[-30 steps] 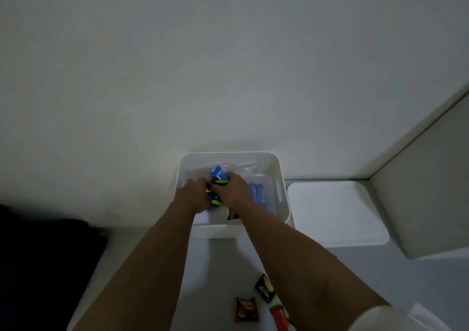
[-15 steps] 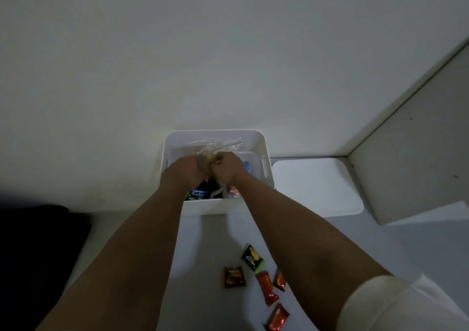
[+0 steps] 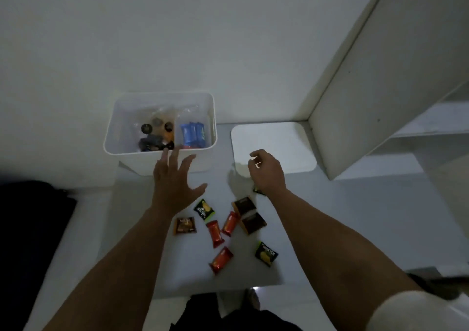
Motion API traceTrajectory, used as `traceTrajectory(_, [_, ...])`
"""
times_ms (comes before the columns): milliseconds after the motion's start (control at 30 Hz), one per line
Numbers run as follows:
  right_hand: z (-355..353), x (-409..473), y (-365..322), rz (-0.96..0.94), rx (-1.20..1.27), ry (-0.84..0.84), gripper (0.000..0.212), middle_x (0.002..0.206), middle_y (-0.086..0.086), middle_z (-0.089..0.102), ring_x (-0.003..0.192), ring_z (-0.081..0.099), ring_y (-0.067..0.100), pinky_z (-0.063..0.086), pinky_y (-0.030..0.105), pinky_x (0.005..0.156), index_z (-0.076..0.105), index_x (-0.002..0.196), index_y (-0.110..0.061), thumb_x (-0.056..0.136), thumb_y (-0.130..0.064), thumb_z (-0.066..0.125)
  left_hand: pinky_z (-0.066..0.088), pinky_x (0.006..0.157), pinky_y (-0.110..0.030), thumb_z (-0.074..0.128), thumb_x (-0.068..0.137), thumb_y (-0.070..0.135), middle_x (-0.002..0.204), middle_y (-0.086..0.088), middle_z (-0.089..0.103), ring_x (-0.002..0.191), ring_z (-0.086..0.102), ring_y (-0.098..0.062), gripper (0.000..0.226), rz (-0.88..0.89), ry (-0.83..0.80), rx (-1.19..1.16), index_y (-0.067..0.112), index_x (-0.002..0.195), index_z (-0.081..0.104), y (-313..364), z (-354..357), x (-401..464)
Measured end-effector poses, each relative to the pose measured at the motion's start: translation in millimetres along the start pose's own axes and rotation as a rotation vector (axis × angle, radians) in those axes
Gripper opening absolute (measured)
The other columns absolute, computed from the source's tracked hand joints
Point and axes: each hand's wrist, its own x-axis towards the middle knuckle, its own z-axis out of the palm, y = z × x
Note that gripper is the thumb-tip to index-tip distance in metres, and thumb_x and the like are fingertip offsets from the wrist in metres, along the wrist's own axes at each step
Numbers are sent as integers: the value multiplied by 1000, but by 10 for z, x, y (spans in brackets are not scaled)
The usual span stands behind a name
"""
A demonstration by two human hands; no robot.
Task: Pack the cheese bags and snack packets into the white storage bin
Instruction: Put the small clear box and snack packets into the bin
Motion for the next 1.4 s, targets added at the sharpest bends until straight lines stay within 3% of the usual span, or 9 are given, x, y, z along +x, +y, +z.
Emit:
traceTrajectory(100, [-31,-450,664,39,-109,-66,29,109,-1,64,104,61,20,50,34,84,62,120,-25,94,-37,58,8,120,-64,58,72,74,169,-15,1,154,-4,-41,102,-37,-8,108,26,157,28,36,85,-226])
traceTrajectory(267, [-88,-1144,1173,10,-239,-249,73,140,4,48,128,47,23,47,43,101,39,147,-28,87,-64,57,10,120,-67,51,66,89,169,-12,-9,154,-10,-39,120,-66,-96,59,25,161,14,62,177,-611])
traceTrajectory(400, [16,-1537,1437,-73,-415,-512,128,168,4,-8,155,-5,27,17,52,124,-12,158,-34,66,-88,59,4,120,-68,50,41,105,163,-3,-34,150,-29,-33,152,-149,-509,-18,30,160,-10,80,629,-1336])
traceTrajectory(533, [260,-1594,1584,-110,-640,-612,142,155,6,-46,144,-41,32,-14,59,120,-40,146,-33,58,-98,50,10,114,-76,43,32,110,167,-15,-18,153,-17,-41,164,-172,-607,10,17,161,4,166,1095,-1707])
traceTrajectory(1000, [597,-398,1352,-302,-619,-396,140,164,13,-27,149,-29,41,-15,74,109,-17,155,-44,47,-104,49,-4,117,-72,41,40,110,168,-14,-15,152,-18,-43,150,-7,-405,-2,30,161,6,278,1373,-733])
traceTrajectory(1133, [704,-181,1383,-396,-694,-389,111,169,13,-2,153,-9,43,-3,77,110,22,157,-44,64,-99,44,9,116,-71,41,65,100,168,-13,11,154,8,-41,113,71,-337,10,33,155,34,261,1511,-629])
traceTrajectory(1200, [760,-195,1411,-484,-671,-294,83,161,13,31,149,25,41,19,70,113,49,144,-38,77,-87,48,18,117,-64,46,79,86,164,-11,26,150,22,-39,85,58,-262,8,32,145,50,271,1585,-637])
traceTrajectory(1267, [823,-244,1434,-587,-619,-164,57,142,9,54,130,49,33,39,51,96,65,125,-32,85,-72,57,27,112,-56,54,84,73,157,-8,39,144,35,-36,63,35,-194,4,32,132,61,319,1630,-664])
traceTrajectory(1400, [892,-250,1421,-579,-533,-182,41,120,3,59,104,54,24,51,36,66,67,115,-27,84,-53,67,37,101,-49,52,93,54,146,-5,49,131,47,-34,42,-8,-127,-8,28,123,64,437,1665,-695])
